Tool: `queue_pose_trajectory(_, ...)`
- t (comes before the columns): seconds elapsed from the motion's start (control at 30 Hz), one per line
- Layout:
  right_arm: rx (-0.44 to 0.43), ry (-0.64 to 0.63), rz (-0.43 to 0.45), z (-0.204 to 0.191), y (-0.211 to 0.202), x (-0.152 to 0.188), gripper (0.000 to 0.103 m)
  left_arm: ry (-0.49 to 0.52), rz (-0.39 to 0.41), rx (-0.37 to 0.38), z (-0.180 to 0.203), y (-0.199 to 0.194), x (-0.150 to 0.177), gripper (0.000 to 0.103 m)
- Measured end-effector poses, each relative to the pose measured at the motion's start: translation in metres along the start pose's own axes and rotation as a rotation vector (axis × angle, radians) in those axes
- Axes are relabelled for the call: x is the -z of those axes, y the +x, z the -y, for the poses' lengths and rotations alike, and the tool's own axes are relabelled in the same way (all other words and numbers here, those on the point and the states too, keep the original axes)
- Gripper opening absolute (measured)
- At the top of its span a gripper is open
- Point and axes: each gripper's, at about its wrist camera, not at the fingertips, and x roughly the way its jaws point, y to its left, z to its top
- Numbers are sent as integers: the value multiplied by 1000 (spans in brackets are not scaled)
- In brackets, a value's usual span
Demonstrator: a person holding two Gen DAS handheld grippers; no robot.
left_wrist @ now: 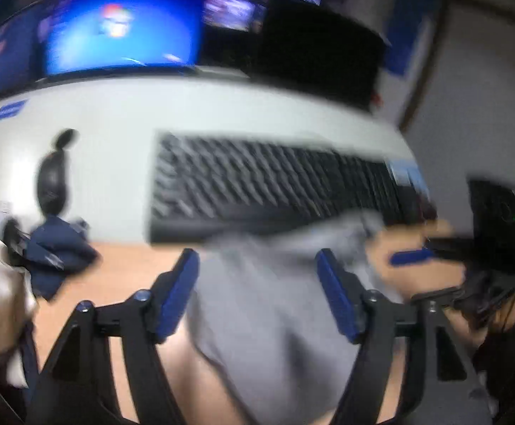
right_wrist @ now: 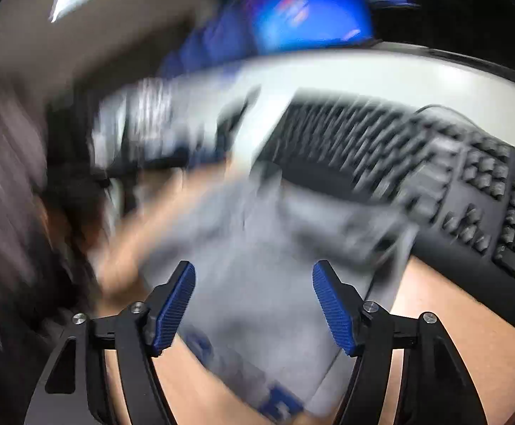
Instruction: Fold clothes
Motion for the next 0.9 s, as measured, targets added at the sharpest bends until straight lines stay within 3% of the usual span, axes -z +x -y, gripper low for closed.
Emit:
queue_pose_trajectory(0.07,114,-95,-105,-13,33,13,70,87,-57,-89,31,22,20,72)
queue_pose_trajectory(0.13,181,-90,-99,-12,47,21,73,154,-118,-136,49,44,38,71)
queue_pose_trajectory(0.2,225,-56,-109,-22,41,30,73,169,-102,-179,55,46,56,72)
queue_pose_trajectory(0.33,215,-19,-99,-49,17,69,73,164,-120,-85,60,18,83,74)
queue_pose_trajectory(0.47,185,-93,-153,-94,-4,111,76,250,-96,-74,76,-12,121,76)
queue_pose_trajectory(0.53,153,-99,-163,-93,-10,114,76,229,-92,-59,74,-17,126,76)
queue_pose_trajectory(0.63,115,-98,-144,-72,-10,92,76,201,-91,-52,72,-13,128,80)
queue_pose_trajectory(0.73,121,-9,-100,-18,-2,40,76,184,-89,-54,70,-10,124,82)
queue_pose_trajectory(0.83,288,121,-8,40,-7,2,76,145,-86,-49,67,-12,122,82)
queue_pose_trajectory(0.9,230,176,51,51,-21,-5,76,123,-85,-54,64,-13,121,82)
